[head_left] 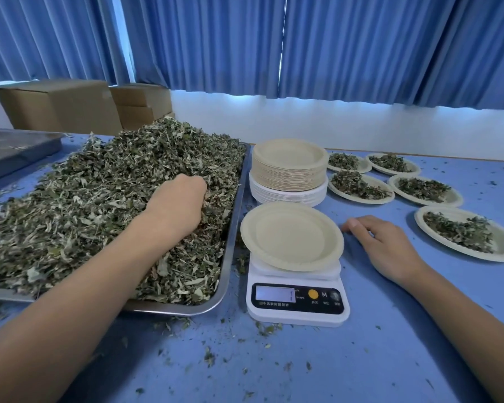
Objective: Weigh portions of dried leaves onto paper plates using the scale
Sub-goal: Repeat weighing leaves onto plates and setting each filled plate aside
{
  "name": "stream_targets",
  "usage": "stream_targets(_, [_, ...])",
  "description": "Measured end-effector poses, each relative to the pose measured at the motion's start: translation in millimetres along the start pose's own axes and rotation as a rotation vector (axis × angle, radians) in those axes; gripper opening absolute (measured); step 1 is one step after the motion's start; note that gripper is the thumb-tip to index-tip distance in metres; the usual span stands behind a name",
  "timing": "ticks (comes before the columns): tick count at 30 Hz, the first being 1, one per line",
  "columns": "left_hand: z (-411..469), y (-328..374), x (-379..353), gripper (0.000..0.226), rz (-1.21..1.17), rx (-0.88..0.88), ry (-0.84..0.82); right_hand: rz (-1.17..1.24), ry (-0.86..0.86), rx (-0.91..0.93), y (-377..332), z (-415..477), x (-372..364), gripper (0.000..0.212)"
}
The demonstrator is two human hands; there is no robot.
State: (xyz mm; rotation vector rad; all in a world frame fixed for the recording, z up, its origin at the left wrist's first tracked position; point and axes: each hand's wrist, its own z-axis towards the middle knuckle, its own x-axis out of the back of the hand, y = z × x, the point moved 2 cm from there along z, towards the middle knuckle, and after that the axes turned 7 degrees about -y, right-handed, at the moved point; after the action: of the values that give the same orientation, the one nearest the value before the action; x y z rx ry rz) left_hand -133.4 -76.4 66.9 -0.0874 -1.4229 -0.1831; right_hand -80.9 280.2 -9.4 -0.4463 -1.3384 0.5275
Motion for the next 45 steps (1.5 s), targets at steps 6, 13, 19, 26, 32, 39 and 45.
stream_targets(6, [-0.4,2.9,17.8,0.029,-0.074,-0.01,0.179,0.019,-0.007,0.011,-2.3,-1.6,1.2,0.041])
stream_targets(13, [-3.2,2.5,28.3,0.033,-0.323,-0.002,0.174,0.037,-0.014,0.015,-0.9,-2.6,1.8,0.042])
stream_targets(19, [-3.1,34.6,40.7,0.027,-0.728,-0.146,0.114,0.041,-0.014,0.028,2.5,-1.7,1.6,0.042])
stream_targets(26, [-5.6,90.0,18.5,0.042,-0.868,-0.232,-0.356,0.036,-0.021,0.034,6.7,-0.6,1.4,0.039])
stream_targets(32, [9.3,57.5,39.6,0.031,-0.928,-0.261,-0.266,0.03,-0.022,0.043,9.5,1.0,0.9,0.041])
stream_targets(39, [29.9,4.6,16.5,0.048,-0.368,-0.08,-0.391,0.022,-0.021,0.046,6.4,0.2,0.9,0.04])
stream_targets(45, [32.0,6.3,-8.5,0.056,-0.146,-0.08,-0.445,0.013,-0.024,0.044,5.4,0.5,2.0,0.042])
